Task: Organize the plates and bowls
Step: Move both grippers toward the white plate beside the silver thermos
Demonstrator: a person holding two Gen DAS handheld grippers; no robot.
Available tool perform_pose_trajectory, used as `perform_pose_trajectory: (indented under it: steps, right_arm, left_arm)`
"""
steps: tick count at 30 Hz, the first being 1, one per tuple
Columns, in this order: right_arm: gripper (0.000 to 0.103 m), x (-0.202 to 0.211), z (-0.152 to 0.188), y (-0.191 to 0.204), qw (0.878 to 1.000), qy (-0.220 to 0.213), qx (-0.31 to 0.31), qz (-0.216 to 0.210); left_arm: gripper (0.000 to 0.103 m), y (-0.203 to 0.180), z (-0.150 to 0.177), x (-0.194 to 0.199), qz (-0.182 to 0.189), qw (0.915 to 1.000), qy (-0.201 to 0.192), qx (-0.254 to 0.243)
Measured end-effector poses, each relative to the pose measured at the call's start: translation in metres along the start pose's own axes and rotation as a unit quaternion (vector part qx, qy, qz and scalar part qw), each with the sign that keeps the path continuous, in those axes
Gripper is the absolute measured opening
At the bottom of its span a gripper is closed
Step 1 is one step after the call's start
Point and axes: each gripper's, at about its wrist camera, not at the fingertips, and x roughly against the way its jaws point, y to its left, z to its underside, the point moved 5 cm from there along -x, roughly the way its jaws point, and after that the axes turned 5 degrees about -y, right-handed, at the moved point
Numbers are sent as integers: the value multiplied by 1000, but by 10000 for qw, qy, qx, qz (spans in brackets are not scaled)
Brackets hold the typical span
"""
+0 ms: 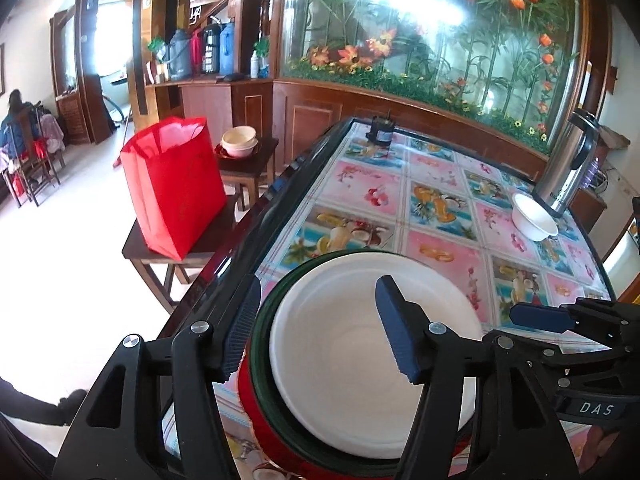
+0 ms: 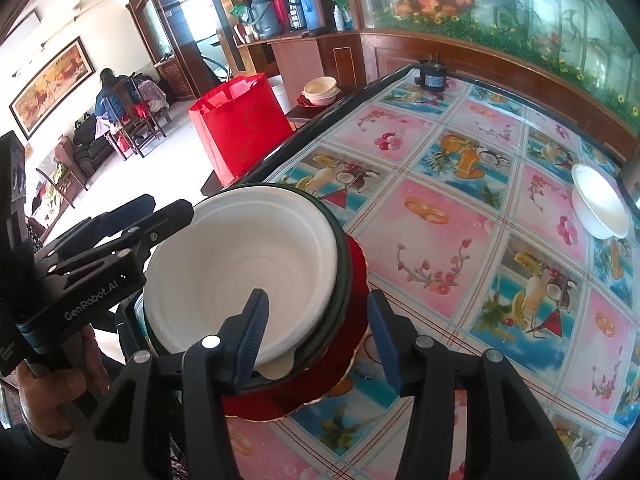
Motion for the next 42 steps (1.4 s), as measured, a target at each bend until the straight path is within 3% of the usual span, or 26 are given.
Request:
perform_pose_trajectory:
  steps: [24, 42]
  right_arm:
    - [58, 27, 29, -90, 9964, 0, -732, 419]
    - [60, 61, 46, -215, 9832, -12, -1495, 1050]
  left_arm:
    - [60, -116, -2, -21, 707, 9951, 201, -667]
    - [60, -246, -1, -72, 1348, 9826, 640, -1109]
